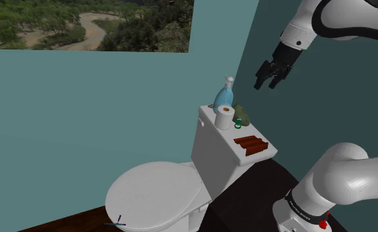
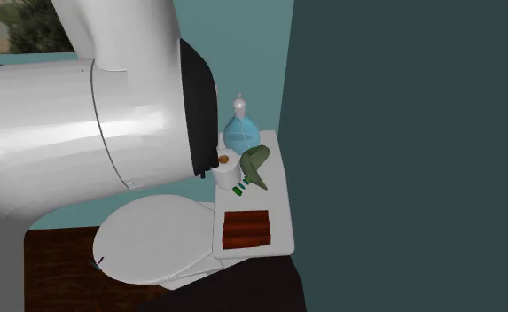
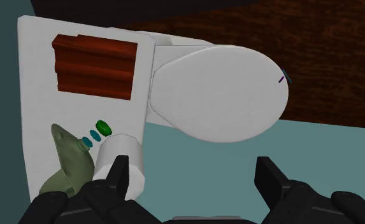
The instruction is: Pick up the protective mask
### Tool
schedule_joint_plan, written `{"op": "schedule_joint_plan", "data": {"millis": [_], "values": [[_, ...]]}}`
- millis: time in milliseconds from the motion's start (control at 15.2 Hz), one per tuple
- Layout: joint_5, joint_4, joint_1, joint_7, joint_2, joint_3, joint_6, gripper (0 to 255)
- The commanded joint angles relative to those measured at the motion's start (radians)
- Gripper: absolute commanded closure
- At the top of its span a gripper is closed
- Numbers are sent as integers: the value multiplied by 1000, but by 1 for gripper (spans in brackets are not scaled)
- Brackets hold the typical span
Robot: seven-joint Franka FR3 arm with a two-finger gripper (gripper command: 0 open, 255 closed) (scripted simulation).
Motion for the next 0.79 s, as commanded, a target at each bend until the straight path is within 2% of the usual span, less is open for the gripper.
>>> {"op": "schedule_joint_plan", "data": {"millis": [0, 396, 726], "values": [[0, 0, 0, 0, 0, 0, 0, 0], [-4, -10, -10, -117, 147, -122, 130, 0], [21, 18, -6, -224, 302, -222, 227, 0]]}}
